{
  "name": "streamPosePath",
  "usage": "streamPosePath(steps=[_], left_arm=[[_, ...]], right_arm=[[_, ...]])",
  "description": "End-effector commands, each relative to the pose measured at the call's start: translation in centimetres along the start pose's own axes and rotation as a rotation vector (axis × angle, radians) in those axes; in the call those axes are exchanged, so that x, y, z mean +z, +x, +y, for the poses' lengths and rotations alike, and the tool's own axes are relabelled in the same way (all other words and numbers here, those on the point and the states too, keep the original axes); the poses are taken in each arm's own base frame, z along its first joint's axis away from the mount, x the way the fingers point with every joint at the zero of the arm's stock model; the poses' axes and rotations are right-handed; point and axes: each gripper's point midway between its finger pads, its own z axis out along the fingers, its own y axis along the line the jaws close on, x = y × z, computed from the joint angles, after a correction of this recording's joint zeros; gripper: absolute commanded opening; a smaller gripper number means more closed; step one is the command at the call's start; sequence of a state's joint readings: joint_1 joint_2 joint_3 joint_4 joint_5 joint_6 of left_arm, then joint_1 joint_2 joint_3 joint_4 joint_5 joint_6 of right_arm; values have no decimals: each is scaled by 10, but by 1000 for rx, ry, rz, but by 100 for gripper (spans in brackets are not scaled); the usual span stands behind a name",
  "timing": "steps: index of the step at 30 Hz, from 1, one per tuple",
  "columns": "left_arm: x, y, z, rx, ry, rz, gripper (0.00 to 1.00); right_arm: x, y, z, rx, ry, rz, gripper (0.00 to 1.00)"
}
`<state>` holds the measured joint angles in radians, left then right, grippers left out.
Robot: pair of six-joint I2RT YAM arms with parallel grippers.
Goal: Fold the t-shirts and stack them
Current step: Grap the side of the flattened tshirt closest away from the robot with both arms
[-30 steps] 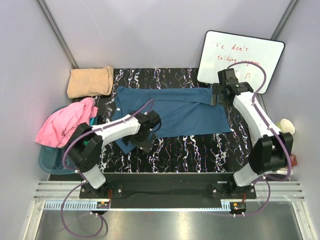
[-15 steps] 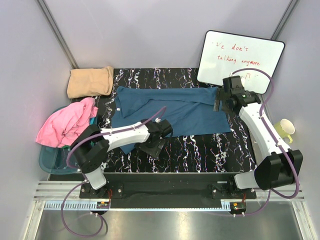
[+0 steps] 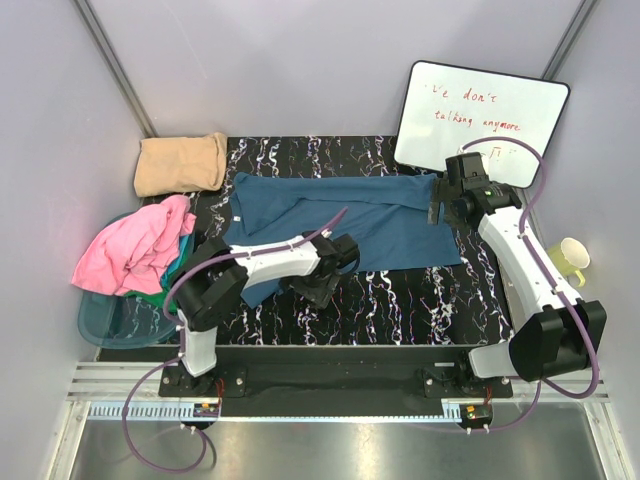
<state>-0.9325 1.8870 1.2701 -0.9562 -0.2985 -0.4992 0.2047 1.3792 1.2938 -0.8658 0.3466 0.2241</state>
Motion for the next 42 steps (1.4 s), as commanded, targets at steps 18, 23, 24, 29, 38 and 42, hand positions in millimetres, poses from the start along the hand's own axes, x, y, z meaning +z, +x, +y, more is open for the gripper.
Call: streamPosePath(steps=[18, 23, 24, 29, 38, 42], left_arm=[[31, -31, 52, -134, -73, 16, 44], [36, -30, 58, -148, -87, 31, 0], [34, -31, 59, -149, -84, 25, 0], [3, -40, 70, -173, -85, -27, 0], [-51, -26, 66, -161, 26, 37, 0], [-63, -11, 61, -135, 57, 94, 9]], right_arm=[[3, -12, 0, -32, 16, -32, 100], [3, -12, -1, -34, 22, -35, 100], [3, -12, -2, -32, 23, -34, 100], [5, -7, -1, -34, 20, -23, 100], [9, -7, 4, -33, 0, -9, 100], [11, -6, 6, -35, -4, -6, 100]])
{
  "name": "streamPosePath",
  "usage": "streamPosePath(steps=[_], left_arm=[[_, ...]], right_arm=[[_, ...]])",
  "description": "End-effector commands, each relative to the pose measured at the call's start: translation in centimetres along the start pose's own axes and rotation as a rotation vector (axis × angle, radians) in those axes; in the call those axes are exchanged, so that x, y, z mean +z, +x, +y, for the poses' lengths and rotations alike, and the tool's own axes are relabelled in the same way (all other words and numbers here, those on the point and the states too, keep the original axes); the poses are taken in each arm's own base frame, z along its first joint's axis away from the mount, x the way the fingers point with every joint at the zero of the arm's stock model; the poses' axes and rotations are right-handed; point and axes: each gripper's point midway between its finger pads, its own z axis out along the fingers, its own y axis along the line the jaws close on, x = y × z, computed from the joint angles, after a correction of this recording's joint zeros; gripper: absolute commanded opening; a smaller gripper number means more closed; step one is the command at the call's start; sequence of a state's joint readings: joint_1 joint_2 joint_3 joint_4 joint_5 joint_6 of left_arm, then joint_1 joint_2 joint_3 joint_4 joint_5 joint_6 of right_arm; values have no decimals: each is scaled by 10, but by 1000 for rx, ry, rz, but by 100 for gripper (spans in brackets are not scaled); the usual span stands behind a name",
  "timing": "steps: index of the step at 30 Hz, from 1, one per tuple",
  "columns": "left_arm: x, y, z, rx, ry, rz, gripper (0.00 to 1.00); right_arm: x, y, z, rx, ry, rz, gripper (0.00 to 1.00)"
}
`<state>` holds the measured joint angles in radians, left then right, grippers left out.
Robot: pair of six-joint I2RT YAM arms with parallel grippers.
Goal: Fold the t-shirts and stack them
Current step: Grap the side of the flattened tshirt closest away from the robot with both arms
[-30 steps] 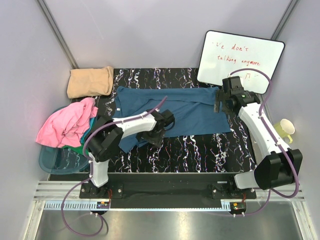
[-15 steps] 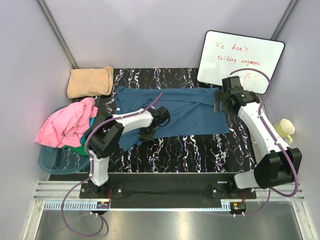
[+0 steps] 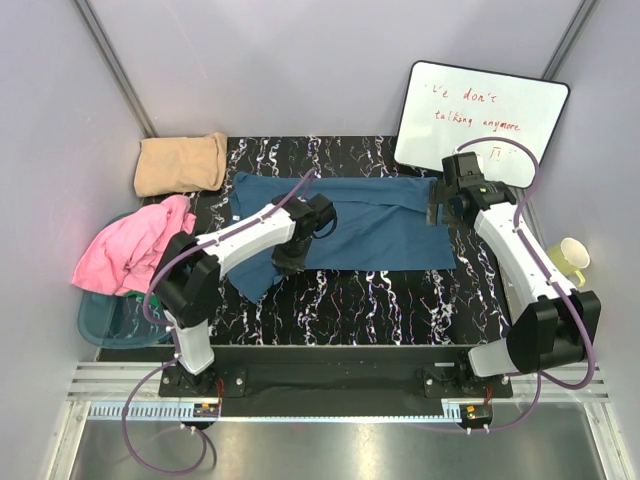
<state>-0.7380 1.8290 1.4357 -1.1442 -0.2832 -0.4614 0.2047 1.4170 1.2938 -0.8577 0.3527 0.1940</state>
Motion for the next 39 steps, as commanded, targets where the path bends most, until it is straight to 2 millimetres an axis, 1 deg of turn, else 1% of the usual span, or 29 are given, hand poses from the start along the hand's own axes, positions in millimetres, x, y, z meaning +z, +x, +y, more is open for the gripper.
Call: streamPosePath(steps=[1, 4, 6, 11, 13, 14, 15, 17, 18, 19, 20, 22, 24, 29, 34, 39], left_arm=[[-25, 25, 0, 35, 48, 91, 10], [-28, 36, 2, 60, 31, 142, 17], [-31, 43, -2, 77, 44, 164, 18], [-43, 48, -9, 85, 89, 158, 18], [-50, 47, -13, 79, 128, 140, 9], [-53, 46, -14, 76, 143, 134, 3], [-55, 45, -15, 74, 154, 127, 0], [-58, 46, -14, 82, 154, 122, 0], [-57, 49, -11, 88, 142, 134, 3], [-55, 50, -9, 95, 128, 143, 23], [-51, 54, -8, 101, 118, 158, 34], [-46, 59, -8, 107, 117, 173, 41], [-44, 58, -12, 109, 140, 163, 43], [-29, 65, -19, 116, 156, 188, 49], [-9, 74, -24, 130, 162, 226, 52], [12, 72, -34, 145, 169, 238, 56]], right_arm=[[-1, -10, 5, 4, -20, -32, 100], [0, -7, 6, 3, -23, -27, 100], [0, -6, 8, 4, -33, -23, 100], [2, -5, 11, 3, -50, -14, 100], [2, -4, 12, 1, -54, -12, 100], [3, -4, 12, 1, -54, -10, 100], [4, -3, 12, 0, -54, -9, 100], [4, -2, 13, 2, -57, -5, 100], [4, -2, 14, 2, -58, -3, 100], [5, -2, 14, 1, -61, -1, 100], [4, -2, 14, 2, -61, -2, 99], [5, -2, 14, 3, -60, -2, 100], [4, -2, 14, 0, -61, -2, 100], [5, -1, 14, 0, -61, -1, 100], [7, -1, 15, -1, -60, 2, 100], [7, -2, 15, -1, -62, 2, 100]])
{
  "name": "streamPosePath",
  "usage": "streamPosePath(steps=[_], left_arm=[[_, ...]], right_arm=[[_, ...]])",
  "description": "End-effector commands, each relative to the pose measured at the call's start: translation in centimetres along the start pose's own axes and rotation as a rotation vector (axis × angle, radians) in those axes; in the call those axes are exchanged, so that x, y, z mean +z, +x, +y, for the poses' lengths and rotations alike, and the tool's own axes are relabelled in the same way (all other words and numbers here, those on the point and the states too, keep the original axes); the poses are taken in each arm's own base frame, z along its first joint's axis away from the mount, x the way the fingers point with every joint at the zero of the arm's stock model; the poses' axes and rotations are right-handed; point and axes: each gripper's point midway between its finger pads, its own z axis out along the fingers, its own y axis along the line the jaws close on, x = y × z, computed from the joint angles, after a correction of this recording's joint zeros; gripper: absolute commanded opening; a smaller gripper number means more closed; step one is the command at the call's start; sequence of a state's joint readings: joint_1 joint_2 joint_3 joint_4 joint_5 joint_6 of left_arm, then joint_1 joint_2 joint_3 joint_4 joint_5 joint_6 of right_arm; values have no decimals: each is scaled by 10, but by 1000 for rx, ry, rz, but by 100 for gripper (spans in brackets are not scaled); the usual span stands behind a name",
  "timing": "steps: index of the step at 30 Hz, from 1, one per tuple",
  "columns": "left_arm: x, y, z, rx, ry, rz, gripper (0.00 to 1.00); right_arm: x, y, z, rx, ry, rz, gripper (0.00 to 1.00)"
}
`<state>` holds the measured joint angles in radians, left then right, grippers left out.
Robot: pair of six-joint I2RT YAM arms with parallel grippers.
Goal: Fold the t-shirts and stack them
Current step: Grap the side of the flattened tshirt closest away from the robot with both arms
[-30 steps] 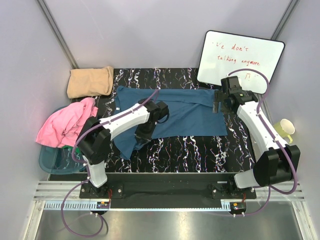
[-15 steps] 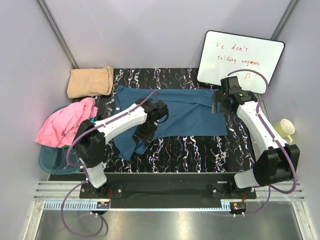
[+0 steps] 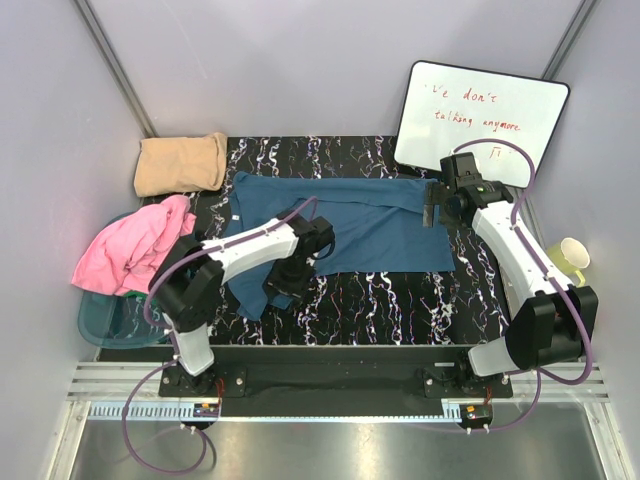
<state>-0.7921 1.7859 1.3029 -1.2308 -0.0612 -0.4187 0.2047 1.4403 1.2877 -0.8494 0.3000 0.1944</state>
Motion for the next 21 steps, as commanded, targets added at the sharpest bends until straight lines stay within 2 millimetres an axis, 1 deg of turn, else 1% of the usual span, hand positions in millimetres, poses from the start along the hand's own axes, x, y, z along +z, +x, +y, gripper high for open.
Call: streamPosePath(steps=[1, 4, 8, 12, 14, 16, 18, 20, 21], left_arm=[[19, -15, -14, 27, 40, -13, 56], [30, -23, -17, 35, 32, -15, 57], [39, -35, -22, 38, 26, -21, 57], [48, -42, -18, 29, -16, -26, 54], [53, -42, -17, 31, -25, -18, 30], [57, -41, -15, 29, -45, -7, 0], [57, -41, -13, 28, -55, -6, 0], [48, -42, -12, 24, -54, -24, 0], [43, -40, -8, 19, -66, -20, 0]], right_arm=[[0, -8, 4, 4, -16, -30, 100], [1, -8, 5, 4, -15, -29, 100], [1, -8, 4, 3, -14, -28, 100], [0, -8, 4, 2, -16, -32, 100], [-1, -8, 4, 2, -14, -34, 100], [0, -7, 3, 3, -11, -32, 100], [0, -6, 5, 2, -20, -28, 100], [-1, -5, 5, 4, -23, -29, 100], [0, -5, 5, 2, -24, -27, 100]])
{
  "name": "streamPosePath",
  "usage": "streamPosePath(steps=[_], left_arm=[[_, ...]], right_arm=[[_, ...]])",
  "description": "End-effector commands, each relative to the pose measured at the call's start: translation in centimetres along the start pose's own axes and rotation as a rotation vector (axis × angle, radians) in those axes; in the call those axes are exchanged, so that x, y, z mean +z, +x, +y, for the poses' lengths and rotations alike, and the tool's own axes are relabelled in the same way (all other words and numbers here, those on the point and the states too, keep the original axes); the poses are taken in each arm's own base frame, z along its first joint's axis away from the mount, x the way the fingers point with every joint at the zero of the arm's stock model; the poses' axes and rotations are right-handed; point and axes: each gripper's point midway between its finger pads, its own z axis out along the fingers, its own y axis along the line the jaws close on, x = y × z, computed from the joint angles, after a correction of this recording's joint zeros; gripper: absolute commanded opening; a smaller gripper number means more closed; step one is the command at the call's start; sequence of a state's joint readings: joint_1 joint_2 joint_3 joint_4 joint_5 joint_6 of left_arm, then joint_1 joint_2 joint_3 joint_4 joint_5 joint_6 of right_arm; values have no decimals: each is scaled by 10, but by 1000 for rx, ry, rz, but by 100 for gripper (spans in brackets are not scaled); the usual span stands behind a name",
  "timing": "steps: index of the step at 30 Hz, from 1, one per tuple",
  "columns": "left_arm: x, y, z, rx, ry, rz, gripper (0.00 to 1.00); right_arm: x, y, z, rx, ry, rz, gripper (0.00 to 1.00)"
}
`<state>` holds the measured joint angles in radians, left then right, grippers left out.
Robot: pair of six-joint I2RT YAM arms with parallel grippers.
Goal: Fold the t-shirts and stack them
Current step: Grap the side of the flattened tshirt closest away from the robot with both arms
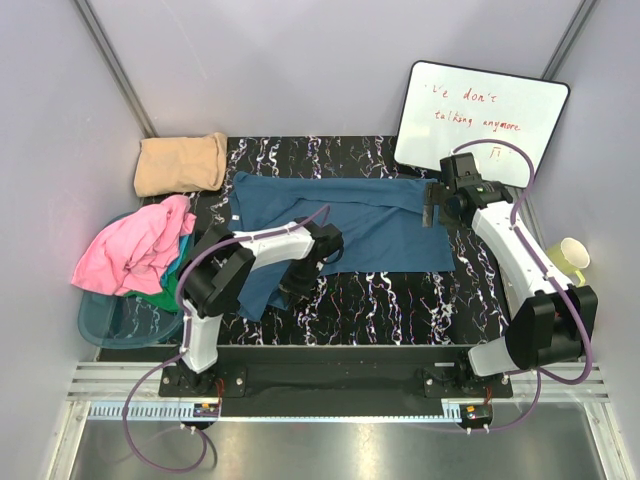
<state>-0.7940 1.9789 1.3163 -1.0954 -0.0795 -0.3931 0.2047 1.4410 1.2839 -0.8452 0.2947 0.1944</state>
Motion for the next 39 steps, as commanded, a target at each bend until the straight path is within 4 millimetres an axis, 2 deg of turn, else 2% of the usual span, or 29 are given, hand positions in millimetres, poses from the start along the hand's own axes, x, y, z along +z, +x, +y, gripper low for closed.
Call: streamPosePath(steps=[1, 6, 8, 10, 13, 14, 16, 18, 19, 23, 25, 31, 33, 35, 37, 39], left_arm=[[-17, -10, 6, -15, -31, -66, 0], [-54, 2, 16, -10, -48, -55, 0], [-71, 2, 16, -14, -34, -85, 0], [-81, 8, 17, -9, -28, -78, 0], [-90, 12, 19, -5, -37, -74, 0], [-93, 11, 20, -5, -37, -76, 0], [-95, 12, 19, -4, -31, -78, 0], [-94, 13, 19, -2, -29, -76, 0], [-94, 14, 18, 1, -30, -76, 0], [-90, 20, 17, 5, -25, -63, 0], [-89, 21, 16, 6, -20, -66, 0], [-89, 24, 18, 7, -22, -72, 0], [-91, 24, 19, 7, -20, -77, 0], [-93, 26, 20, 3, -22, -80, 0], [-96, 27, 22, -1, -24, -88, 0], [-98, 28, 24, -1, -33, -90, 0]], right_arm=[[-2, -5, 4, 1, -19, -29, 100], [-2, -3, 4, 5, -23, -23, 100], [-4, 0, 6, 24, -34, -17, 100], [-4, 9, 4, 50, -32, 17, 100], [3, 25, -3, 190, -64, 97, 100], [3, 31, 4, 259, -120, 135, 100], [8, 48, 0, 409, -176, 216, 100], [15, 60, -14, 520, -182, 268, 100], [20, 74, -23, 575, -169, 308, 100], [28, 95, -25, 697, -195, 397, 100], [34, 102, -18, 743, -229, 441, 99], [61, 107, -3, 828, -283, 473, 94], [71, 108, -2, 838, -282, 480, 86], [76, 109, 1, 849, -290, 493, 84], [83, 110, 1, 853, -285, 495, 75], [89, 111, 0, 855, -274, 495, 73]])
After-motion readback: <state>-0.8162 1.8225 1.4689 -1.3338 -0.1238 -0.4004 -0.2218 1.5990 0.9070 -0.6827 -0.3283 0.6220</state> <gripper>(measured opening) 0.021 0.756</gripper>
